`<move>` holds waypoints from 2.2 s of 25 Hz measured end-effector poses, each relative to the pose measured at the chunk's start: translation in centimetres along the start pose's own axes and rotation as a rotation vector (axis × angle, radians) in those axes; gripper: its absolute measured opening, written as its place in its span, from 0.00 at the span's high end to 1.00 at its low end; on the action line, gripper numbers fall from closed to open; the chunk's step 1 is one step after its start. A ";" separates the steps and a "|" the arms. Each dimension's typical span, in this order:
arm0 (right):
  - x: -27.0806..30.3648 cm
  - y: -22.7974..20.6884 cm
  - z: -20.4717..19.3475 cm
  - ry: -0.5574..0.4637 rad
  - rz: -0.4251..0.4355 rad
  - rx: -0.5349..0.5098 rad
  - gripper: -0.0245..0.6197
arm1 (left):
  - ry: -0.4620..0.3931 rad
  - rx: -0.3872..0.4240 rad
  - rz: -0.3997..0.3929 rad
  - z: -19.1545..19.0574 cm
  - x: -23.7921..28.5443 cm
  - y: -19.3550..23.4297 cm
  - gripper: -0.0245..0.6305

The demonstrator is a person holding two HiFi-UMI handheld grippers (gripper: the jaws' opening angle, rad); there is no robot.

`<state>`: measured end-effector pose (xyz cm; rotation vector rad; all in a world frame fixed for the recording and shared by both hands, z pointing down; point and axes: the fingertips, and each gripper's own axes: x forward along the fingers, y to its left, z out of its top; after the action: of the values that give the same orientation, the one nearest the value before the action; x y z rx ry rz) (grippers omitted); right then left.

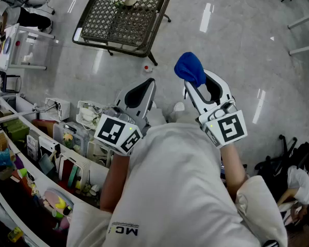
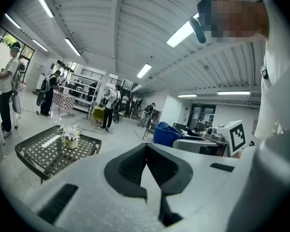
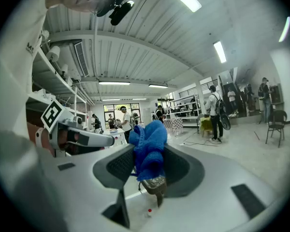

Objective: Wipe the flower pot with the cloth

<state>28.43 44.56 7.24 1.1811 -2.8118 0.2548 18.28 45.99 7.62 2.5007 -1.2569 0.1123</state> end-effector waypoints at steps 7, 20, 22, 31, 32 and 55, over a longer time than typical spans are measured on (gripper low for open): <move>-0.4 0.3 0.0 -0.006 0.006 -0.005 0.70 | -0.042 -0.071 0.014 0.3 -0.7 0.3 0.93; -0.5 -3.2 -1.1 -0.025 0.024 0.084 0.69 | -0.009 -0.073 0.129 -0.4 -1.4 3.3 0.93; 0.4 -3.6 -0.9 -0.025 0.018 0.081 0.69 | -0.003 -0.066 0.112 -0.1 -1.1 4.0 0.93; 10.4 -4.8 -1.3 0.004 0.018 0.077 0.69 | 0.007 -0.076 0.103 0.9 1.4 13.5 0.93; 12.2 -4.6 -1.3 0.011 0.019 0.080 0.69 | 0.004 -0.083 0.104 1.2 1.5 15.3 0.93; 41.0 -8.1 2.1 0.061 -0.134 0.116 0.69 | 0.105 0.010 -0.178 7.1 11.0 41.4 0.93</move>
<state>5.50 9.83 11.82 1.3542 -2.6833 0.4409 -8.37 12.43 14.25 2.5650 -0.9909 0.2035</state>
